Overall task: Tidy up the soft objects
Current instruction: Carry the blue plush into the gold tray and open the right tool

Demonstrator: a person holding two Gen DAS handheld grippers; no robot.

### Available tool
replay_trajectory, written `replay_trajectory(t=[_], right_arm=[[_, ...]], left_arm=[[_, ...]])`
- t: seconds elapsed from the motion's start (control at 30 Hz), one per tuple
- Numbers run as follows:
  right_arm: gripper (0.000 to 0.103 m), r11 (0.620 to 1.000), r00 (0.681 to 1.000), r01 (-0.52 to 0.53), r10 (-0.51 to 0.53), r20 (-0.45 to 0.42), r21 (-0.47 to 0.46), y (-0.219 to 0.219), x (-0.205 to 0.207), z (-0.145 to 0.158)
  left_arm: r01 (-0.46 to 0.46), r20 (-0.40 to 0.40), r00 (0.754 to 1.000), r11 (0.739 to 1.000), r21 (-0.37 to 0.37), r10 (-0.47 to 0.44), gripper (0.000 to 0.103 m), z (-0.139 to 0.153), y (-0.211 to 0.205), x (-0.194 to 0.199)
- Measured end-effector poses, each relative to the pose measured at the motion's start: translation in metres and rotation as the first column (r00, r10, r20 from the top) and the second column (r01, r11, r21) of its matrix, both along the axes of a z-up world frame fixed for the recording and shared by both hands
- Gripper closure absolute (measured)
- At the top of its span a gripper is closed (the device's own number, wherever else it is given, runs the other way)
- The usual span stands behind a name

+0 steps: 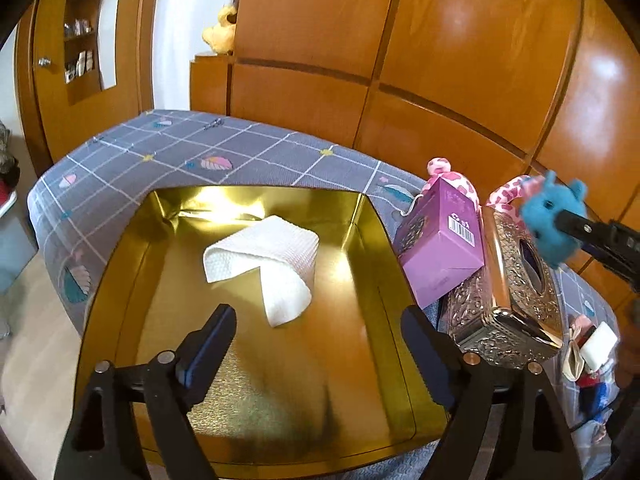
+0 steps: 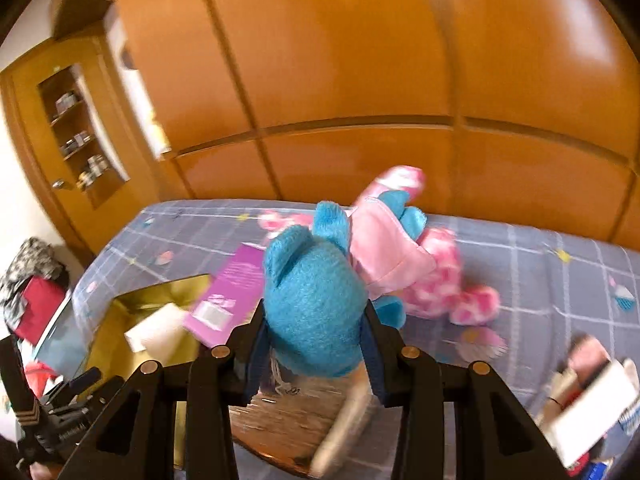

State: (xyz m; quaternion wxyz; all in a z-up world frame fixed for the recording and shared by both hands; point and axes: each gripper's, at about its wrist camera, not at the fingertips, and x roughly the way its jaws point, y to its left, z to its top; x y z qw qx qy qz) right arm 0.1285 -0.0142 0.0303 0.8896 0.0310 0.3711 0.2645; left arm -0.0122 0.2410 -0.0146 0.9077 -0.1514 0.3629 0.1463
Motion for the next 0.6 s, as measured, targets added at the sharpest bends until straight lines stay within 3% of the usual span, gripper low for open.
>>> replay_trajectory(t=[0.33,0.6], right_arm=[[0.061,0.977,0.977,-0.214,0.214,-0.023,-0.008,0.074,-0.029,-0.009],[0.061,0.935,0.936,-0.351,0.348,-0.056,-0.048,0.124,-0.053,-0.026]], left_arm=[[-0.025,-0.012,1.0,1.0,-0.012,0.024,0.011,-0.004,0.007,-0.005],[-0.153,-0.007,0.988,0.988,-0.014,0.153,0.011,-0.003,0.049,-0.011]])
